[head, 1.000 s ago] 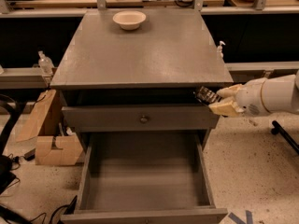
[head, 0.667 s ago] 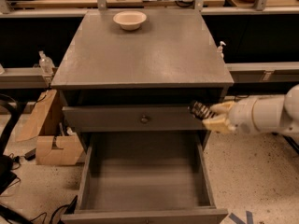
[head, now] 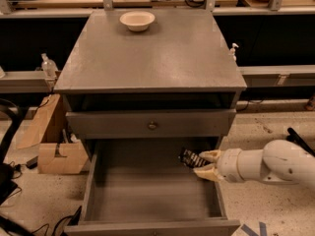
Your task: Place rxbar chocolate into middle drawer
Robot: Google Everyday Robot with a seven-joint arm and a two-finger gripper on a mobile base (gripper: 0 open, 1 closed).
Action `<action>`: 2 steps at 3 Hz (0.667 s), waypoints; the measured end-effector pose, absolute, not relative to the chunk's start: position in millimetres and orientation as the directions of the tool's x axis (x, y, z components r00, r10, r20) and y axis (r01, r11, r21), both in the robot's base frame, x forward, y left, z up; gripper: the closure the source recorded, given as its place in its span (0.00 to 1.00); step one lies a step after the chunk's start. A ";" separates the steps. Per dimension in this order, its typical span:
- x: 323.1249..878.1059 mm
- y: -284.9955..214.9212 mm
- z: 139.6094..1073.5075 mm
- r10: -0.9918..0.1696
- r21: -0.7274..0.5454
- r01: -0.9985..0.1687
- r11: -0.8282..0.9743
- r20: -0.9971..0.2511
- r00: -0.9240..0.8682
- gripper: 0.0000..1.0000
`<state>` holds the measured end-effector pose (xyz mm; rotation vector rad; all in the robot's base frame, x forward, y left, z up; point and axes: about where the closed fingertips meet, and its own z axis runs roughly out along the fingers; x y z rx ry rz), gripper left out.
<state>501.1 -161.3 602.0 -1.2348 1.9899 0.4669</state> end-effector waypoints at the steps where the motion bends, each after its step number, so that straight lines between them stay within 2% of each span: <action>1: 496.7 -134.2 535.3 -0.636 -0.017 -0.911 0.411 -0.722 -0.273 1.00; 2: 498.8 -89.7 456.1 -0.691 0.076 -0.945 0.318 -0.664 -0.286 1.00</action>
Offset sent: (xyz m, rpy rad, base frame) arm 0.0022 0.1016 -0.1967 -0.0770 0.2520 0.2463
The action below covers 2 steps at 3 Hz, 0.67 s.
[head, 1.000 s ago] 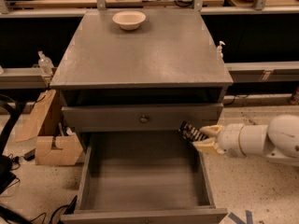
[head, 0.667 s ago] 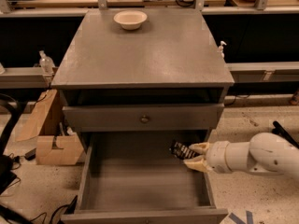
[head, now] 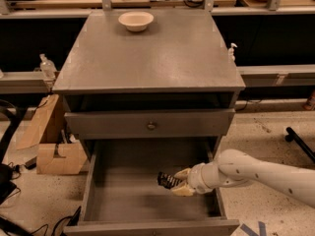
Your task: Place rxbar chocolate into middle drawer
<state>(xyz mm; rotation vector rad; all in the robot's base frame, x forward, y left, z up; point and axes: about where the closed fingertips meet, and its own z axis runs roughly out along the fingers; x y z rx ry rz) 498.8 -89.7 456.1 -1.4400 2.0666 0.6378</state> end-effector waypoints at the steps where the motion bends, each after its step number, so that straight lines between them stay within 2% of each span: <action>1: 498.5 -73.1 422.3 -0.714 0.124 -0.949 0.289 -0.633 -0.300 1.00; 2: 498.2 -63.4 402.6 -0.727 0.153 -0.950 0.272 -0.614 -0.307 1.00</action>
Offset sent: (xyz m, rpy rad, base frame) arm 0.0011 0.0346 -0.0750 -0.0490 0.1278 0.0707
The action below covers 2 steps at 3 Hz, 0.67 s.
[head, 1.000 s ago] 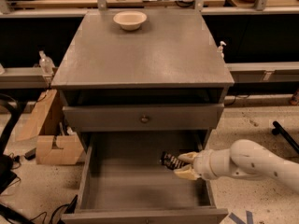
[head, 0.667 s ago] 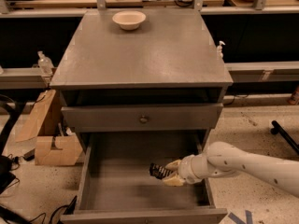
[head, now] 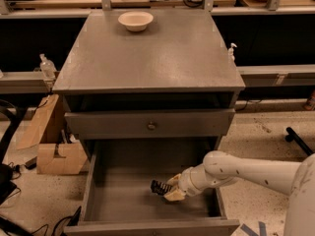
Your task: Place rxbar chocolate into middle drawer
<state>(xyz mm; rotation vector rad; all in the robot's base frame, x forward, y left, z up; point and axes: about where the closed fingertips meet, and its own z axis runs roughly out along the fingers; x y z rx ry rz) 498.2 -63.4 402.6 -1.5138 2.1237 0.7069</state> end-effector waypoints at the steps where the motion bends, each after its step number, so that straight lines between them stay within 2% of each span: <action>1: 497.1 -61.9 402.2 -0.727 0.155 -0.951 0.269 -0.614 -0.306 0.82; 2: 496.2 -60.6 401.4 -0.727 0.157 -0.951 0.267 -0.614 -0.306 0.59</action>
Offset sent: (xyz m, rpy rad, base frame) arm -0.0010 0.0015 -0.0004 0.0015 0.0014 0.0026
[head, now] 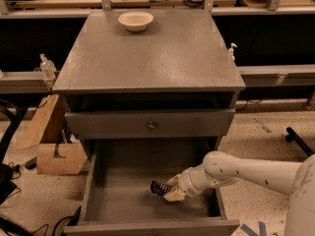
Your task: Place rxbar chocolate into middle drawer
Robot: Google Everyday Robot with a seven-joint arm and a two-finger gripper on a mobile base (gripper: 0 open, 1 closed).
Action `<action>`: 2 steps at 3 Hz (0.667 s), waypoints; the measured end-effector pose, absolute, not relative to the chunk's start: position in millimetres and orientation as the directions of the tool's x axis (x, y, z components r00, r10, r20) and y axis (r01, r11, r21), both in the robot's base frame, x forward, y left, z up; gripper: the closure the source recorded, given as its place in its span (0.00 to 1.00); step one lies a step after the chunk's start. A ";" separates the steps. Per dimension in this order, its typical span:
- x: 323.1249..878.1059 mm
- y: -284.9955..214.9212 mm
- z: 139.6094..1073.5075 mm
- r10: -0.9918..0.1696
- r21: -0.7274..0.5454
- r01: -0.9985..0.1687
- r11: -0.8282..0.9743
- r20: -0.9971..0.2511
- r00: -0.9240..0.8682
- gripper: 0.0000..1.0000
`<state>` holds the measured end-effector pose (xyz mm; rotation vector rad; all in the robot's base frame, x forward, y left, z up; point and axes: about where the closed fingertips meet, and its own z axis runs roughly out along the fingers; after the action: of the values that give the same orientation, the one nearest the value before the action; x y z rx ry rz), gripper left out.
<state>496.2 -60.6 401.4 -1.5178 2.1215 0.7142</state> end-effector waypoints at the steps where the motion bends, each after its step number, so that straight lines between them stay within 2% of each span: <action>1: 495.3 -59.3 400.6 -0.727 0.160 -0.951 0.264 -0.615 -0.305 0.36; 2: 494.3 -57.9 399.7 -0.727 0.162 -0.951 0.262 -0.615 -0.305 0.12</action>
Offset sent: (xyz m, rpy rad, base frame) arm -0.0008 0.0011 -0.0007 0.0009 0.0019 0.0020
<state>494.3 -57.9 399.7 -1.5220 2.1205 0.7219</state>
